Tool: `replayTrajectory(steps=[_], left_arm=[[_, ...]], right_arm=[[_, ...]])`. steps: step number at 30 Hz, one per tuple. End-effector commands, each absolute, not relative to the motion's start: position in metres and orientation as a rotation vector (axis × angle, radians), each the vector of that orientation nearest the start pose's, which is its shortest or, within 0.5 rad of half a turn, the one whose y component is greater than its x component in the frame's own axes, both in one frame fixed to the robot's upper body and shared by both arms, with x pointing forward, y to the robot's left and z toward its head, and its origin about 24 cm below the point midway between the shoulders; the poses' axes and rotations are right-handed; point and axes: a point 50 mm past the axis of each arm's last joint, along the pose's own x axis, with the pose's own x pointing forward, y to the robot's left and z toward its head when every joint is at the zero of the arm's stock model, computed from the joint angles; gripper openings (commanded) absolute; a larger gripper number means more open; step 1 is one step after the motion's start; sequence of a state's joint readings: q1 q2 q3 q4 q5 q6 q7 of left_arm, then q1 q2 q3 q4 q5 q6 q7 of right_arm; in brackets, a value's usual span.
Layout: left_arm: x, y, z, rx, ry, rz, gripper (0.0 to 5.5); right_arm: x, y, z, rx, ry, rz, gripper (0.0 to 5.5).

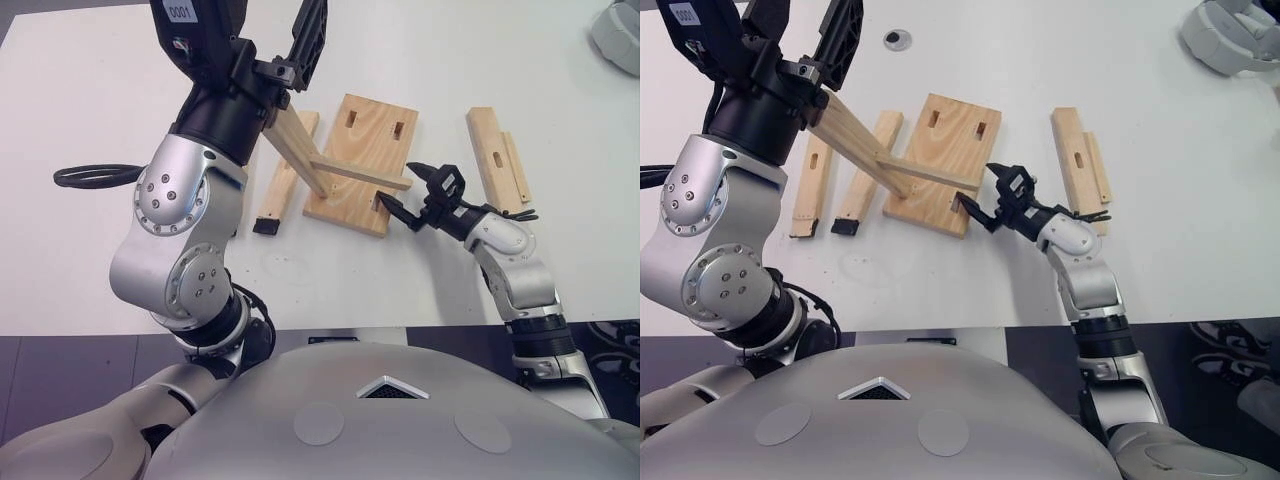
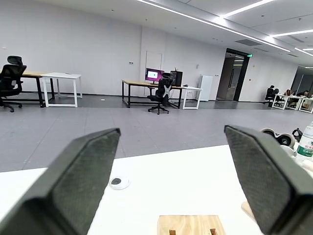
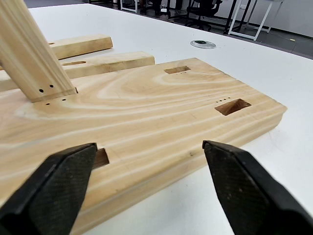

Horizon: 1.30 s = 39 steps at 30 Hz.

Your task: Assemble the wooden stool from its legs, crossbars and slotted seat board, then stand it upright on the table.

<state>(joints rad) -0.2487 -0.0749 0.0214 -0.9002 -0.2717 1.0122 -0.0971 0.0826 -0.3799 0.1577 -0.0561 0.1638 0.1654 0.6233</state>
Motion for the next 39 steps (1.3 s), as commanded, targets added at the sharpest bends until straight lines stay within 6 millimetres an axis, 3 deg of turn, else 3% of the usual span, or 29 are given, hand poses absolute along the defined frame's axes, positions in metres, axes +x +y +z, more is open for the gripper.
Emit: replayTrajectory(steps=[1,4,12,19,27,39], left_arm=[[0.231,0.103,0.162,-0.232,0.074,-0.401,3.93],[0.235,0.104,0.159,-0.249,0.101,-0.408,3.93],[0.255,0.099,0.182,-0.295,0.124,-0.519,3.93],[0.269,0.101,0.187,-0.303,0.182,-0.530,3.93],[0.270,0.096,0.161,-0.299,0.270,-0.520,3.93],[0.294,0.092,0.158,-0.283,0.323,-0.564,3.93]], right_arm=[[0.219,-0.161,0.015,-0.134,0.306,0.749,4.04],[0.218,-0.161,0.015,-0.136,0.308,0.751,4.04],[0.213,-0.155,0.008,-0.140,0.322,0.756,4.04],[0.192,-0.154,-0.024,-0.286,0.522,0.848,4.04],[0.190,-0.158,-0.029,-0.308,0.577,0.875,4.04],[0.184,-0.160,-0.037,-0.365,0.618,0.919,4.04]])
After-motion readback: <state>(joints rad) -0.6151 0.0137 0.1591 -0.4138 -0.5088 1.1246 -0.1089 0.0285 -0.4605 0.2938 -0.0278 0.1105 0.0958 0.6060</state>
